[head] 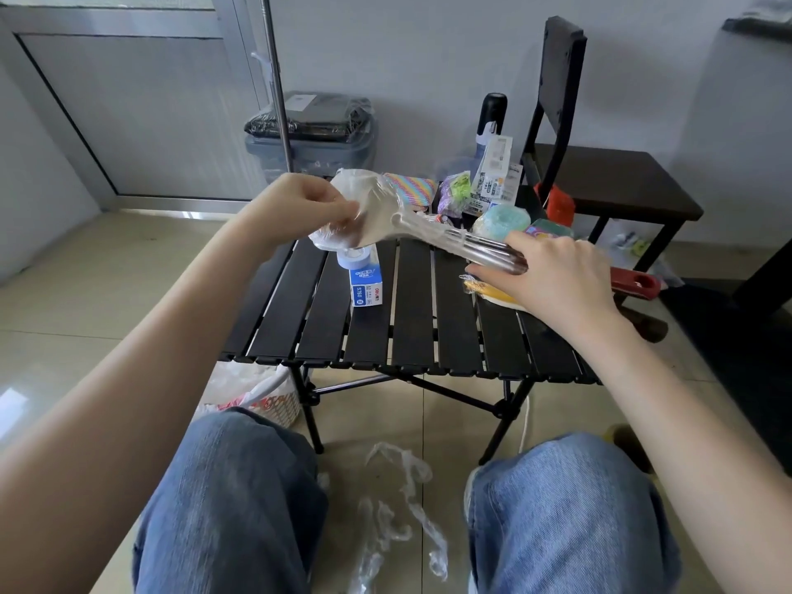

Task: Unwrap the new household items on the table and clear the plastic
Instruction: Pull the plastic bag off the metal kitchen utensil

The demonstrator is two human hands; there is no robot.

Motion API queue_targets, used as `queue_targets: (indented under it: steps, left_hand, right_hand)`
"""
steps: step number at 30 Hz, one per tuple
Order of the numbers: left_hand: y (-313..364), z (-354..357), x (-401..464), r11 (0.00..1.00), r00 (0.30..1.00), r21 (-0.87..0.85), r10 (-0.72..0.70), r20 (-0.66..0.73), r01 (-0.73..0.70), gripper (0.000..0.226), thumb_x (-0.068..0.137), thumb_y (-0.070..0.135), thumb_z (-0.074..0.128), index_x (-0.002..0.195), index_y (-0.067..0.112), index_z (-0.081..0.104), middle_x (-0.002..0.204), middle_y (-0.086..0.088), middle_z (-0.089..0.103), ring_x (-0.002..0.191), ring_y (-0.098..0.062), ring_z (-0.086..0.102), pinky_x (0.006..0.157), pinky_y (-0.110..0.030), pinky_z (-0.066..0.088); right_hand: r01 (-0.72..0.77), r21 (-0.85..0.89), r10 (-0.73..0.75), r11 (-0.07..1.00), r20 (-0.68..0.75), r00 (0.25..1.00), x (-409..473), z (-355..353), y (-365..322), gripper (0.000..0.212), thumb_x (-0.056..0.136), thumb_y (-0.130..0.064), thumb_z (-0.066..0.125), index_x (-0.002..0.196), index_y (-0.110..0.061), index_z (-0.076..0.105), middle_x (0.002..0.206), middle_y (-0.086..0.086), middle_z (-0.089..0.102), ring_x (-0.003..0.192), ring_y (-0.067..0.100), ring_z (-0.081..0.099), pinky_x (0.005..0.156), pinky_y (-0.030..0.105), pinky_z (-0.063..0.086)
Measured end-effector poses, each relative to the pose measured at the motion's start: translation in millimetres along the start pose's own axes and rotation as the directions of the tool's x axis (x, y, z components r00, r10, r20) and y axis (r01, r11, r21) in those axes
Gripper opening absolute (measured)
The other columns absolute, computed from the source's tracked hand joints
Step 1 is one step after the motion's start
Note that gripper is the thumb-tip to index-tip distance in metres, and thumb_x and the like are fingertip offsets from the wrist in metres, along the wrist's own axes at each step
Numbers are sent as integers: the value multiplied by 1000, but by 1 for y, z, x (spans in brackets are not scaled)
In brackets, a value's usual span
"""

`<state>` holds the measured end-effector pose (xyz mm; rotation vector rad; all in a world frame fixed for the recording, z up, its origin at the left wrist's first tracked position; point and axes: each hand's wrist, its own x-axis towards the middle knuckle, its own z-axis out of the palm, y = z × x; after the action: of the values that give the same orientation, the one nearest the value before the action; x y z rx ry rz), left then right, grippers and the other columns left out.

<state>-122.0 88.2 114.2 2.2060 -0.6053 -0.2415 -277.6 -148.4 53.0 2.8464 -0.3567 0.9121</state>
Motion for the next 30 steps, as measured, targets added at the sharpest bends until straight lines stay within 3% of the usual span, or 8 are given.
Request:
queue_targets:
  steps: [3, 8, 13, 16, 20, 22, 27, 30]
  left_hand:
    - [0, 4, 1, 996, 994, -27, 85, -65, -86, 14, 92, 29, 57, 83, 21, 62, 79, 6, 65, 78, -11, 56, 78, -27, 43]
    - [1, 8, 6, 961, 966, 249, 174, -191, -123, 15, 95, 36, 48, 94, 24, 57, 91, 3, 66, 90, -22, 57, 82, -34, 41]
    - [1, 3, 4, 988, 994, 147, 67, -89, -54, 21, 88, 35, 62, 82, 15, 67, 73, 4, 58, 70, -10, 49, 62, -22, 38]
    - [-4, 2, 3, 992, 995, 115, 65, -79, -55, 18, 87, 35, 63, 75, 21, 62, 83, 1, 62, 81, -15, 51, 73, -26, 40]
    - [-6, 4, 3, 996, 987, 43, 86, -134, -81, 9, 88, 31, 61, 85, 24, 67, 80, 0, 66, 83, -17, 58, 83, -31, 46]
    - [-5, 4, 2, 996, 987, -31, 76, -144, -81, 9, 87, 27, 62, 84, 24, 70, 75, 3, 66, 77, -12, 59, 80, -28, 47]
    - [2, 3, 0, 986, 987, -157, 33, -160, -59, 13, 89, 19, 61, 101, 17, 67, 77, 2, 63, 66, -6, 53, 52, -9, 40]
    - [2, 0, -1, 966, 992, -253, 12, -127, -44, 29, 85, 18, 68, 112, 17, 57, 85, -2, 67, 68, -7, 55, 58, -13, 42]
  right_hand:
    - [-41, -1, 41, 999, 46, 998, -2, 2, 1, 71, 76, -80, 39, 94, -18, 67, 58, 6, 55, 62, 32, 61, 55, 31, 41]
    - [-76, 4, 75, 997, 93, 993, -1, -2, -5, 65, 79, -77, 43, 89, -18, 66, 61, 2, 51, 61, 25, 50, 54, 27, 32]
    - [-99, 26, 92, 995, 198, 976, 2, -5, -6, 58, 80, -80, 40, 79, -25, 61, 59, -3, 48, 63, 21, 47, 47, 23, 25]
    - [-116, 65, 95, 991, 259, 961, 1, -8, -8, 49, 82, -78, 40, 75, -31, 52, 58, -7, 46, 65, 19, 45, 47, 23, 26]
    - [-165, 133, 109, 977, 351, 930, 2, -10, -6, 43, 84, -77, 39, 78, -36, 52, 60, -12, 47, 65, 18, 45, 47, 22, 27]
    - [-189, 141, 123, 972, 379, 917, 2, -9, -6, 45, 83, -78, 36, 78, -36, 53, 61, -11, 49, 67, 19, 47, 48, 25, 30]
    - [-300, 190, 169, 935, 503, 848, 2, -7, -4, 65, 82, -80, 33, 67, -21, 58, 56, -2, 52, 66, 22, 57, 52, 28, 35]
    - [-384, 268, 170, 884, 581, 796, 4, -4, 1, 78, 82, -78, 37, 83, -7, 68, 47, -1, 56, 44, 7, 53, 51, 25, 36]
